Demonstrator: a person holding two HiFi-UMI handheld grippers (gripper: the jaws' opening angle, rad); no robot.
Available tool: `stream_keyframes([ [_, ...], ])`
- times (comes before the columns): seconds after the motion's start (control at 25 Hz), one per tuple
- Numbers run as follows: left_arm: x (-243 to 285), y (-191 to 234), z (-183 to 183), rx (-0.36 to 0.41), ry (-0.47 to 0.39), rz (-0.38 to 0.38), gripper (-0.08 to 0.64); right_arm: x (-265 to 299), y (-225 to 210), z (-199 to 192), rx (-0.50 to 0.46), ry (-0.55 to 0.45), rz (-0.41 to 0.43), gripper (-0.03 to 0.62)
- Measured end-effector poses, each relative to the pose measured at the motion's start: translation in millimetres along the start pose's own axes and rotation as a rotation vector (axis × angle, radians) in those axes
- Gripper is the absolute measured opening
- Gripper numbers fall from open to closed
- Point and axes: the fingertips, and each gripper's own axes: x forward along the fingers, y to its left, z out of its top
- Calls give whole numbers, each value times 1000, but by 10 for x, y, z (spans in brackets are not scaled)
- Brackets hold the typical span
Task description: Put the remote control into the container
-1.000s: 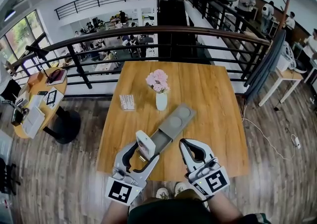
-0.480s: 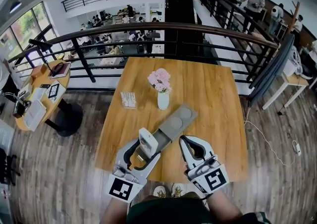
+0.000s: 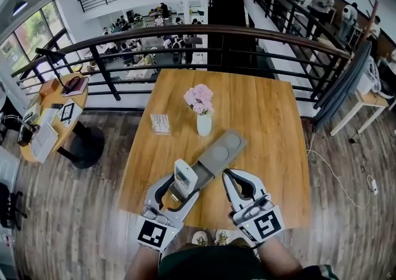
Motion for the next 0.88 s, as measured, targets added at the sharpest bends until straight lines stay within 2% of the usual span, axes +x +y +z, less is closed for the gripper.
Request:
stream_keyframes([
  [0.16,75,13,-194,-23,54,-8,279,35,-1,-15,1,-10,0,15],
  [0.44,169,124,-710,-31,222,12,279,61,-12,-57,3,-9,6,15],
  [0.68,291,200,-1290,-41,379,-12,278,101,-41,-74,3,-15,6,15],
  [0.88,311,199,-1631,-45,470,-31,278,130,-41,-79,22,-34,5,15],
])
